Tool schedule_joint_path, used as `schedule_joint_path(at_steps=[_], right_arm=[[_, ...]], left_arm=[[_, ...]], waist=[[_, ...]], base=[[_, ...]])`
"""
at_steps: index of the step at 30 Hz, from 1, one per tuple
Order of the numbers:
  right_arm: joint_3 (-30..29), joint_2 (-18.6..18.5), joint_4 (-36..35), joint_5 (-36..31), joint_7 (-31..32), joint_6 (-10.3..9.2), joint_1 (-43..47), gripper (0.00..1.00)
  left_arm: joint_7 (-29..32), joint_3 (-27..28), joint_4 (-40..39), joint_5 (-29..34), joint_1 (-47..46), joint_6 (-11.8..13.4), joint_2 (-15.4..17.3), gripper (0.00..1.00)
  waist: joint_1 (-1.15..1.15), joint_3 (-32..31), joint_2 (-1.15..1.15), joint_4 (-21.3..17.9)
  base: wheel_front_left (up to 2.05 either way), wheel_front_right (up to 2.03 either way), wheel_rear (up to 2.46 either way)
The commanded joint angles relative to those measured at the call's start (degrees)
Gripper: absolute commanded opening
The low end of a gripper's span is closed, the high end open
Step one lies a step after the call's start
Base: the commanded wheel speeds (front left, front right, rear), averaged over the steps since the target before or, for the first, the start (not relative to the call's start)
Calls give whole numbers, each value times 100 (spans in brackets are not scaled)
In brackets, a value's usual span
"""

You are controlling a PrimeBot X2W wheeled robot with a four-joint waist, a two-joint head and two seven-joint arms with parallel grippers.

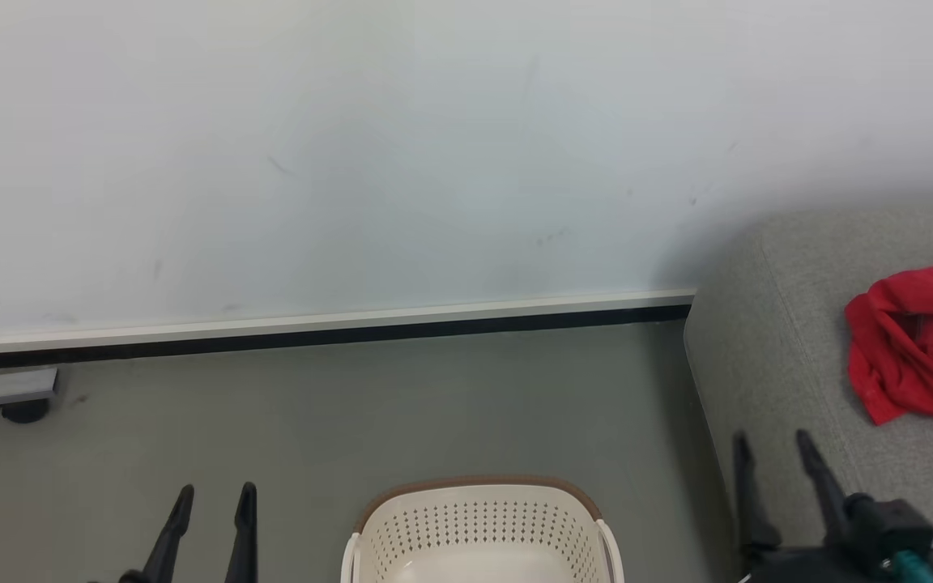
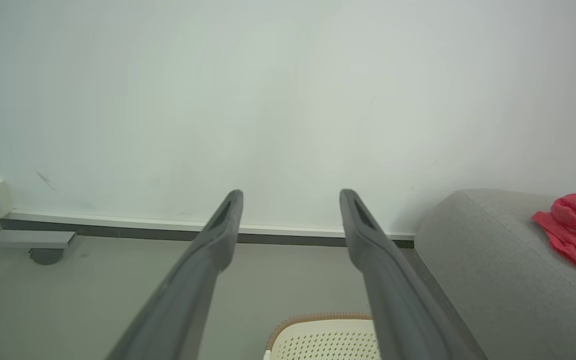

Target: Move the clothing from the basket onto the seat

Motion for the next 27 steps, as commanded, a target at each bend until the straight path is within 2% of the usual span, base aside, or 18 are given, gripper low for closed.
schedule_joint_path(at_steps=[1,10,17,27], right_arm=[[76,28,-26,-44,1,0,102,100],[525,102,284,-179,-88,0,467,100],[553,121,485,-198,-138,0,532,100],[578,133,633,-192,-110,0,435,100]], left_arm=[[-27,45,29,95,145,-25,-46,100],[-27,466,292,464,418,-246,-208,100],[-26,686,444,612,467,-500,-329,100],[-26,840,537,755,455,-696,-487,100]], waist=[[1,-43,1,6],[1,-126,1,-58],[1,-149,1,-47],[1,-141,1,-41]], base=[[0,0,0],[0,0,0],[0,0,0],[0,0,0]])
